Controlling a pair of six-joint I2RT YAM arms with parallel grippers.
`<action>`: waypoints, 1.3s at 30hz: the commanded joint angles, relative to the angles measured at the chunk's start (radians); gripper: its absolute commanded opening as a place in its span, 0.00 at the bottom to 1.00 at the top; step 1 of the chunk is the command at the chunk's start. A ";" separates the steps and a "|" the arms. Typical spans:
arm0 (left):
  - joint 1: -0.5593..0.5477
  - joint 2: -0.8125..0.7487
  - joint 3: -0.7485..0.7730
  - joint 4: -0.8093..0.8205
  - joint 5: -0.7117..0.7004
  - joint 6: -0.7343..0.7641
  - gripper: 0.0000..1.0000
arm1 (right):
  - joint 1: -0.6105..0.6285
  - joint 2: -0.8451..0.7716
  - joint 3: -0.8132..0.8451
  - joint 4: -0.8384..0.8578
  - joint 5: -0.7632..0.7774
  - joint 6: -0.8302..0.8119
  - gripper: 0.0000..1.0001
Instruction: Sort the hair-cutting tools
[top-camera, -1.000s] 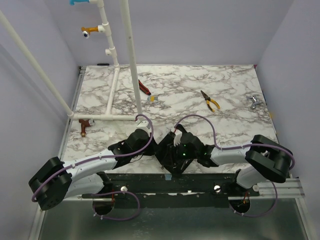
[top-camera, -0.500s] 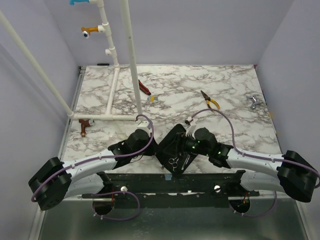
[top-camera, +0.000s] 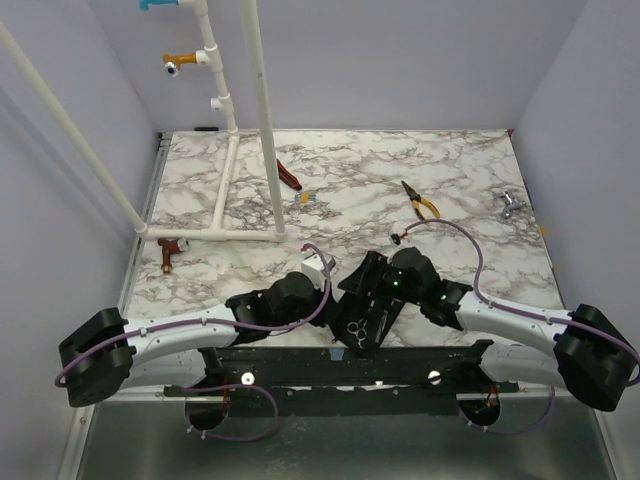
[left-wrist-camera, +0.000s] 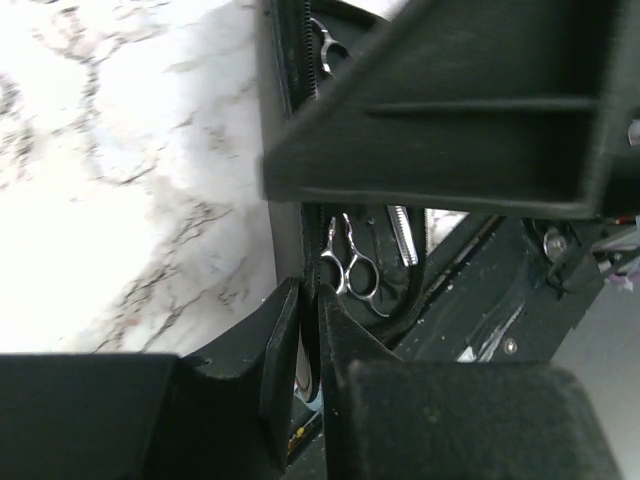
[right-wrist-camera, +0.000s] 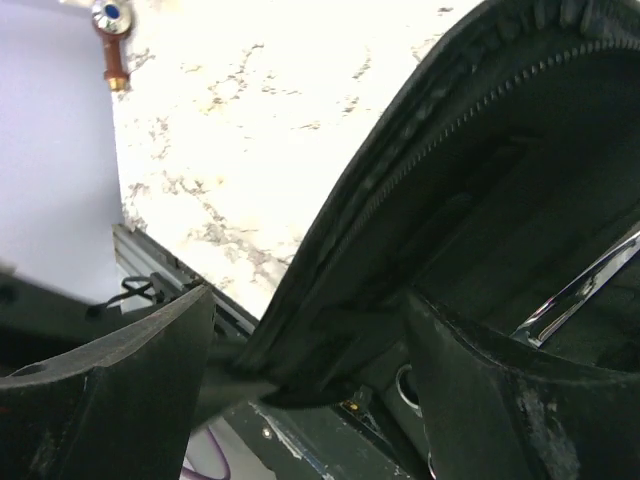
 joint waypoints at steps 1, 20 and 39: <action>-0.073 0.064 0.080 0.040 -0.028 0.065 0.15 | -0.018 -0.017 0.011 -0.140 0.057 0.048 0.78; -0.109 0.072 0.095 0.061 -0.071 0.046 0.46 | -0.031 -0.284 -0.166 -0.373 0.183 0.077 0.29; -0.088 -0.244 -0.182 0.041 -0.242 -0.168 0.53 | -0.042 -0.066 -0.262 0.246 0.145 0.051 0.01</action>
